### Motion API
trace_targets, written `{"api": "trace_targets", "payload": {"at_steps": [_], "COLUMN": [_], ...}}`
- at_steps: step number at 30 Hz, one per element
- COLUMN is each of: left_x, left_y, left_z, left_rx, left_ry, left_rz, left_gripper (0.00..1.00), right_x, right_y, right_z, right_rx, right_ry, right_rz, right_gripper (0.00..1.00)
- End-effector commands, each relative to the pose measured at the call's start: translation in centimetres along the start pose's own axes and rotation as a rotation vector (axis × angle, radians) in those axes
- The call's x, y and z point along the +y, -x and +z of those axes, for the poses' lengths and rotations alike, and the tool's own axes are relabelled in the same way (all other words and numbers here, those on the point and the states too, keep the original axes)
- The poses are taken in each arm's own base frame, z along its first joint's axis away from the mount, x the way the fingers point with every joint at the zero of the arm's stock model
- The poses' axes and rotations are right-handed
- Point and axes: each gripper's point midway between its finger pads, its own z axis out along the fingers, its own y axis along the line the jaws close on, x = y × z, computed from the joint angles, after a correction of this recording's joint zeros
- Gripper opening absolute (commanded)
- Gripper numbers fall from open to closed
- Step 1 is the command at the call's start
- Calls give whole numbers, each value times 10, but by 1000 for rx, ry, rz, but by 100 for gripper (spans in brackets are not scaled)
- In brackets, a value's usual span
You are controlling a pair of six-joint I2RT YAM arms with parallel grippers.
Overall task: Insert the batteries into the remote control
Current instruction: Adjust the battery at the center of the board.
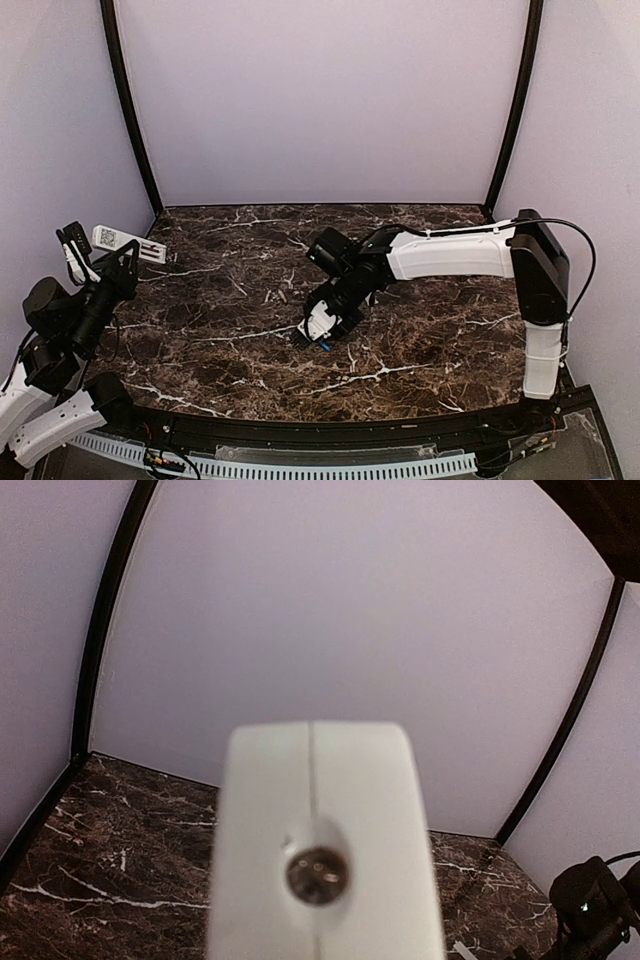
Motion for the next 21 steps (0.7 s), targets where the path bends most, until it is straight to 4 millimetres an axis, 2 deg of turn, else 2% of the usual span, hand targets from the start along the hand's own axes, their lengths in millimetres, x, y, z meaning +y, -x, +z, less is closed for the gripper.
{"api": "trace_targets", "payload": {"at_steps": [1,4,7,10,13,16,18,21], "left_x": [1,2,1,0,1,2,2,1], "left_y": [11,9,9,10,11,12,12,12], "left_z": [-4,-3,-3,-3,-4,-5,-5,-4], "left_rx": [-23,-23,-23,-22,-27,-32,-32,-31], "left_ry": [6,7,2,2,3,8,8,3], "left_rz": [5,4,1,2,-2,-2,1,4], "left_gripper": [0,0,0,0,0,0,0,0], "right_x": [-5,-2,-15,-49,-83,-72,-49,-26], "right_y": [-7,1,24,39,26,15,5,-6], "right_z": [9,18,16,5,-1,3,12,14], "right_rx": [53,51,-45,-104,-51,-8,40,140], "right_ry": [-7,-9,-59,-98,-183,-187,-189,-215], "right_rz": [-164,-198,-114,198,627,932,1095,1297], "right_gripper": [51,51,51,52,49,47,48,50]}}
